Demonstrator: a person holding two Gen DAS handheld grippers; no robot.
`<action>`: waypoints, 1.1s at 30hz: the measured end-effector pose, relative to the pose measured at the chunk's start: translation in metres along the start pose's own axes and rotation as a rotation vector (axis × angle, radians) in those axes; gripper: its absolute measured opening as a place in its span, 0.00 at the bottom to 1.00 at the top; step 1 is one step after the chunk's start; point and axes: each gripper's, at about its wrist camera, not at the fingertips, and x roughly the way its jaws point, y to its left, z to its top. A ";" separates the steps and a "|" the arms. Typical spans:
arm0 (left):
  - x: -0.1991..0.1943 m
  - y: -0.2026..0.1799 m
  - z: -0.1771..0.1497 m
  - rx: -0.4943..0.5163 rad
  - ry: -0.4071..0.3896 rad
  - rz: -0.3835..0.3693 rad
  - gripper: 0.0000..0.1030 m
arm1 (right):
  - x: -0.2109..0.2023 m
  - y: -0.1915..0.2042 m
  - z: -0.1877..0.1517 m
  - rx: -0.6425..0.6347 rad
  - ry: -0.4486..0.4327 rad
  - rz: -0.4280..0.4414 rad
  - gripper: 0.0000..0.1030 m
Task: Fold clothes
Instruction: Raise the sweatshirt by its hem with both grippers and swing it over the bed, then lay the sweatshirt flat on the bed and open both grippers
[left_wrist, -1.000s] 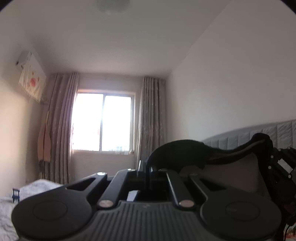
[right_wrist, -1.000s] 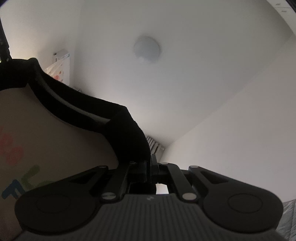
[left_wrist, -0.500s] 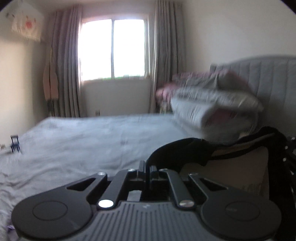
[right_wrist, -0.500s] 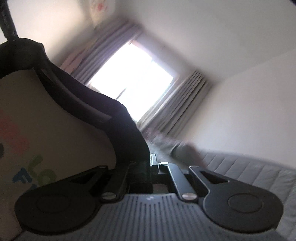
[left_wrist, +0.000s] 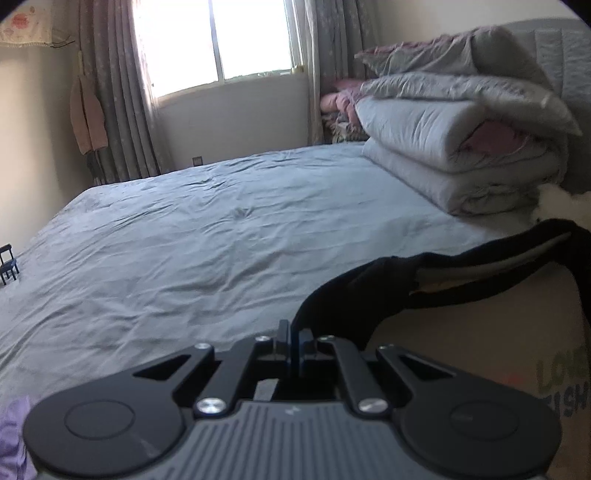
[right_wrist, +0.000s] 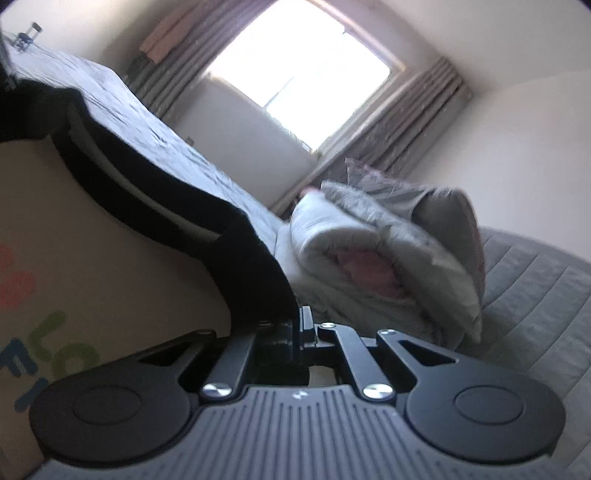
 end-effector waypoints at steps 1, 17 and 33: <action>0.008 -0.003 0.000 0.014 0.008 0.006 0.04 | 0.007 0.005 -0.001 -0.003 0.010 0.001 0.01; 0.098 -0.014 -0.015 0.112 0.127 0.033 0.28 | 0.046 0.074 -0.051 -0.169 0.236 0.090 0.28; -0.052 0.046 -0.072 -0.119 0.148 -0.079 0.41 | -0.089 -0.033 -0.092 0.324 0.352 0.263 0.50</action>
